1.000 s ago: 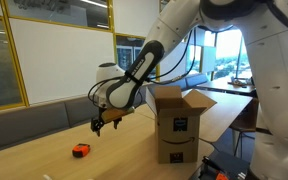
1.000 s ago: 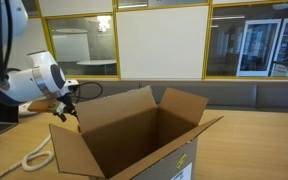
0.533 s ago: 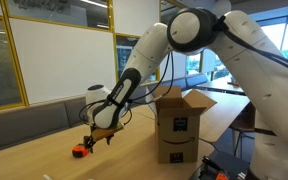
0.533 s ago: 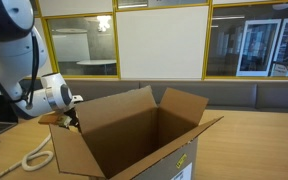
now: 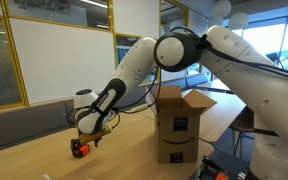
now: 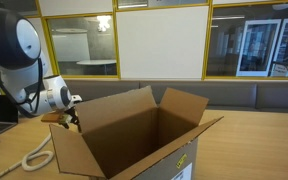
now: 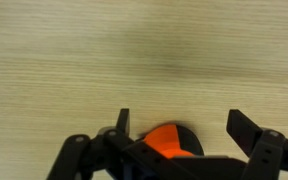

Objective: Put the black measuring tape, radish, orange measuring tape and white rope inside the brown box

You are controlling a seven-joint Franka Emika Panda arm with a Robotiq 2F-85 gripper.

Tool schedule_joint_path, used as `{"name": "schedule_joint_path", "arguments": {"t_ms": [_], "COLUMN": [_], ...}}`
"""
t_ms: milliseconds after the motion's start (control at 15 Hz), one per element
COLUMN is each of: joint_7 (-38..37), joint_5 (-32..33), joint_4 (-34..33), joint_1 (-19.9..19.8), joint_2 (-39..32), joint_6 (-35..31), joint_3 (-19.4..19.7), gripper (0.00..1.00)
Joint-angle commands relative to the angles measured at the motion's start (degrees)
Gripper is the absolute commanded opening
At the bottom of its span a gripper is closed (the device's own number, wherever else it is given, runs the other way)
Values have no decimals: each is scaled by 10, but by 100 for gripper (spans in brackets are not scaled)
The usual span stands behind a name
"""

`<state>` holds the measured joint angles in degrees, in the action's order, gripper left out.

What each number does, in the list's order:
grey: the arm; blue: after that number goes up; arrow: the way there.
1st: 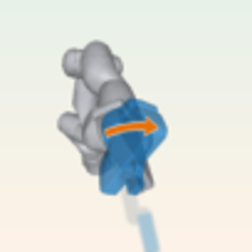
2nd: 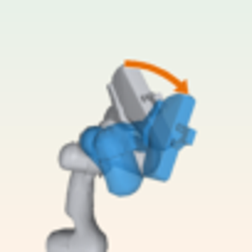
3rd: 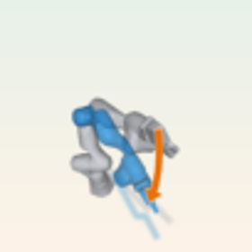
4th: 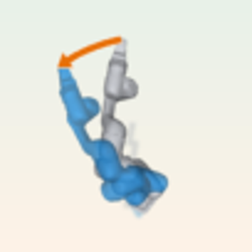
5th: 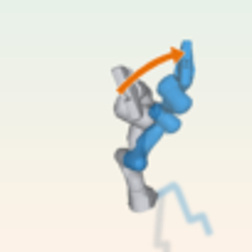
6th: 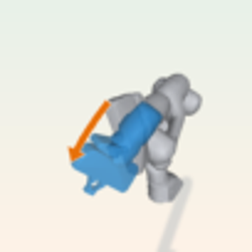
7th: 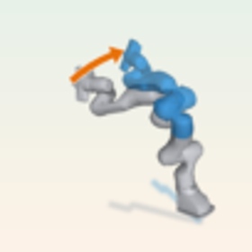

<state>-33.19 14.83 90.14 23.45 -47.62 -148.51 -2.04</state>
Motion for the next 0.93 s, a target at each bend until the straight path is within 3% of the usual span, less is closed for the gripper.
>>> {"name": "schedule_joint_path", "arguments": {"t_ms": [0,533,867], "joint_7": [15,3,1], "joint_5": [-17,-45,-71], "joint_4": [-70,-107,-157], "joint_1": [22,28,34], "joint_2": [-35,-85,-131], "joint_6": [-9,-112,-124], "joint_3": [24,56,82], "gripper": [100,100,100]}}
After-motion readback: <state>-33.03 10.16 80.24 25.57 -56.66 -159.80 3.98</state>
